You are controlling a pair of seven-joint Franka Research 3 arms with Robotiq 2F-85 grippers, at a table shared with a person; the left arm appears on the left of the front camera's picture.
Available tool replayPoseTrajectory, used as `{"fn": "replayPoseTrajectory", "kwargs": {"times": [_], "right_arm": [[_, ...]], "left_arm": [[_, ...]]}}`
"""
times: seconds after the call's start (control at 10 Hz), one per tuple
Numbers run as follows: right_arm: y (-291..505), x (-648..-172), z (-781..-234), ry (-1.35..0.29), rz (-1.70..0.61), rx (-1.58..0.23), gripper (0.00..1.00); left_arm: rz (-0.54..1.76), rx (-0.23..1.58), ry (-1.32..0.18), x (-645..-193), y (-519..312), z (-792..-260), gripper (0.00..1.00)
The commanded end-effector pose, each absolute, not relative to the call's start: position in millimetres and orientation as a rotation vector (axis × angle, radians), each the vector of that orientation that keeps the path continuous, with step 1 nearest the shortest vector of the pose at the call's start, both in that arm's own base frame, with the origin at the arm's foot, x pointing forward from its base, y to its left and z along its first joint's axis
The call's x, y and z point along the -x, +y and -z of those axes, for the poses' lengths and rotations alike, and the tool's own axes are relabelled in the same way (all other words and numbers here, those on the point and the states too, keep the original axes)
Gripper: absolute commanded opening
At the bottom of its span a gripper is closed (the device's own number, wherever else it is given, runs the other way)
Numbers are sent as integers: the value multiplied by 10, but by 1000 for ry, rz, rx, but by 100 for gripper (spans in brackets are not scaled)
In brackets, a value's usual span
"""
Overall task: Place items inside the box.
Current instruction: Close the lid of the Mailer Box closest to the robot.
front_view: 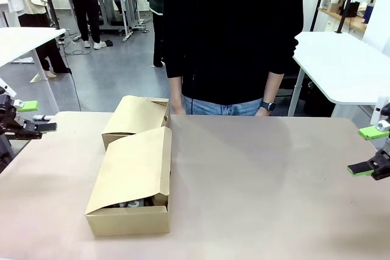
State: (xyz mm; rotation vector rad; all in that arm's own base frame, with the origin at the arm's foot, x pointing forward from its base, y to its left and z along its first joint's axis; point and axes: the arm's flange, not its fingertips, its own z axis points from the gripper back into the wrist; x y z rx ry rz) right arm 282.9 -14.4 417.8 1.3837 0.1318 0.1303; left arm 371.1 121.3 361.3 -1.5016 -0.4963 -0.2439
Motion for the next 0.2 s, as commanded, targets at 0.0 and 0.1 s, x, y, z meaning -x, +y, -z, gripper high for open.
{"fn": "replayPoseTrajectory", "kwargs": {"times": [0.0, 0.1], "right_arm": [[-131, -2831, -4241, 138, -107, -1403, 100], [-131, -2831, -4241, 138, -107, -1403, 100]], "left_arm": [[289, 1468, -503, -3707, 1156, -3644, 100], [289, 1468, -503, -3707, 1156, -3644, 100]]}}
